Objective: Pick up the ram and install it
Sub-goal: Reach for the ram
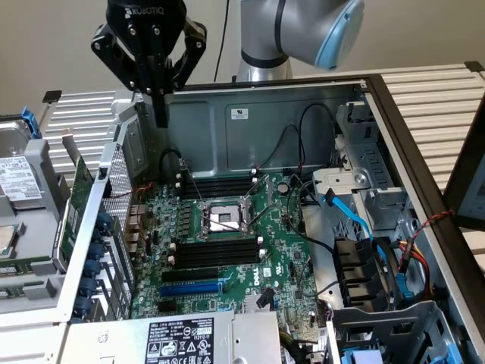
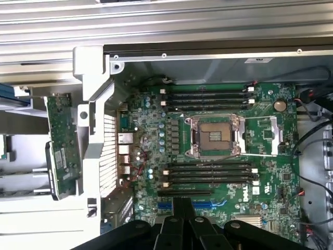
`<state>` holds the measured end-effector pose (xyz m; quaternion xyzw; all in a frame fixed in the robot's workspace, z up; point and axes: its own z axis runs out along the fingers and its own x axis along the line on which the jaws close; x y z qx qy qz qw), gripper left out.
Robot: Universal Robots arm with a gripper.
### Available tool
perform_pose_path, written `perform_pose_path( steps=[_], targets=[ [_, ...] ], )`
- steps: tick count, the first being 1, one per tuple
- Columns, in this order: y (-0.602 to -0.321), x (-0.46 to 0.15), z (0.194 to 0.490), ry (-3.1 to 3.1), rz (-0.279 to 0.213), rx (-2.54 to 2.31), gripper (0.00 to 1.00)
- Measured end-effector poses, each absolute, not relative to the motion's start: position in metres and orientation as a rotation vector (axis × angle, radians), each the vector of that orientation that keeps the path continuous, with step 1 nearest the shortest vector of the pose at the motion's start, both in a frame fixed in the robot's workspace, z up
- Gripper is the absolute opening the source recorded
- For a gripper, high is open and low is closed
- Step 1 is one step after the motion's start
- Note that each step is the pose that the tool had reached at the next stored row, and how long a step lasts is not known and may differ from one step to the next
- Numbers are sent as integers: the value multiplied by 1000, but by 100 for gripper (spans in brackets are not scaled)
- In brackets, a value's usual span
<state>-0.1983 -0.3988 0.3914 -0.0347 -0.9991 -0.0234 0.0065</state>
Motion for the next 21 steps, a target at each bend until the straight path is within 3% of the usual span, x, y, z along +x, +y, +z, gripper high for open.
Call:
perform_pose_path(
  steps=[21],
  targets=[
    [-399, -276, 382, -3126, -73, -79, 10]
  ],
)
